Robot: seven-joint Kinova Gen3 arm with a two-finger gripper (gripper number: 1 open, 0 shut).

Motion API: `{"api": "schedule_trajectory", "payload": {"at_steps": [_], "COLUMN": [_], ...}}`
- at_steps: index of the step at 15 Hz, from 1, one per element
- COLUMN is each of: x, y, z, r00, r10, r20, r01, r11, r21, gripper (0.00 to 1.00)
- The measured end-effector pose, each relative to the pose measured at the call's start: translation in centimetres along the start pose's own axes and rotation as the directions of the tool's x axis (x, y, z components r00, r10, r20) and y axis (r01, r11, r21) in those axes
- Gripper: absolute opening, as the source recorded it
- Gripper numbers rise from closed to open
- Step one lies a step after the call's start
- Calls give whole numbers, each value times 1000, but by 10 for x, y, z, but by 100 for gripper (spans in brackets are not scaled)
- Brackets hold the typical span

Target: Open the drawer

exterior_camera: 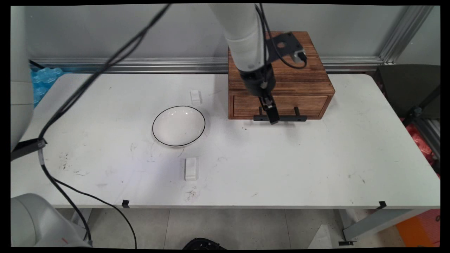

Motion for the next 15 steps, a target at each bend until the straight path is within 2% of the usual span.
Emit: {"api": "schedule_trajectory", "payload": {"at_steps": [9,15], "x": [29,36], "y": [2,4], "z": [85,114], "r00": [998,995], "r10": [53,89], "r20": [36,53], "r01": [-52,-89], "r11": [999,996], "r21": [-14,-17], "gripper": [100,100]}}
